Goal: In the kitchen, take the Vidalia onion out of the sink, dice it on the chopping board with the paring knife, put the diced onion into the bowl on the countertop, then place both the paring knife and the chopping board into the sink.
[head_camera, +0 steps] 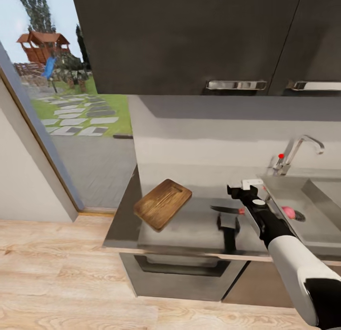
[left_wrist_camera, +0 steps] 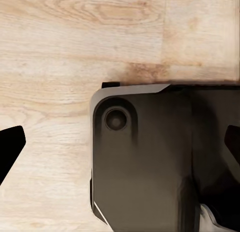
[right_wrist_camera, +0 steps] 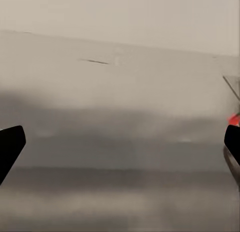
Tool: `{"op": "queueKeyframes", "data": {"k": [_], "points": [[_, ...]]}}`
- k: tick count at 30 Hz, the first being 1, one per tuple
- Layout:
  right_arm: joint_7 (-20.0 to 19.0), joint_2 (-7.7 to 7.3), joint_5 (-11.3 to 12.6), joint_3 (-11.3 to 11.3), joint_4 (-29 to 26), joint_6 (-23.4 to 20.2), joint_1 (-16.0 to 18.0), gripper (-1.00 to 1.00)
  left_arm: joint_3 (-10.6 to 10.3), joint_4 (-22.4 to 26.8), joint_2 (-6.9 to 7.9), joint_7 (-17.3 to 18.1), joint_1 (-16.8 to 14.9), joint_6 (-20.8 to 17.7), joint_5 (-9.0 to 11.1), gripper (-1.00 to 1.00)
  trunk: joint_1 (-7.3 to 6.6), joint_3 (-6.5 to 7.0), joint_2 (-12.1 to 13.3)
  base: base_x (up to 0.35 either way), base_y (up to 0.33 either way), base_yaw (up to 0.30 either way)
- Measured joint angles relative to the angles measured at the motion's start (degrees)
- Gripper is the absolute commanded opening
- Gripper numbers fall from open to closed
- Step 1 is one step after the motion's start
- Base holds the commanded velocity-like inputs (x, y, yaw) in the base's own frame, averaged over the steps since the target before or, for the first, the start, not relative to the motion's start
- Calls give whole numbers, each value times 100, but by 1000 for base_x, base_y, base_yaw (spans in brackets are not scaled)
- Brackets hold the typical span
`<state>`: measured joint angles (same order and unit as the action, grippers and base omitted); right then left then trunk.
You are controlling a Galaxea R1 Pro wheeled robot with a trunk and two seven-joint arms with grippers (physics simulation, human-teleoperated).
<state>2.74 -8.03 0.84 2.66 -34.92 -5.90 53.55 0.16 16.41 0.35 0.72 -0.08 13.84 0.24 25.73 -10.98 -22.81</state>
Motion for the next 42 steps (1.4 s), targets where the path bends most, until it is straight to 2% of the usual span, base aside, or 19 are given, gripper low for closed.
{"op": "queueKeyframes", "data": {"k": [17, 42], "points": [[4, 27, 18, 2, 892, 690, 1, 100, 0, 0, 0, 0, 0, 1, 0, 100, 3, 0, 0, 46, -29, 0], [9, 24, 18, -3, 1205, 768, -1, 100, 0, 3, 0, 8, 0, 1, 0, 100, 2, 0, 0, 0, 0, 0]]}}
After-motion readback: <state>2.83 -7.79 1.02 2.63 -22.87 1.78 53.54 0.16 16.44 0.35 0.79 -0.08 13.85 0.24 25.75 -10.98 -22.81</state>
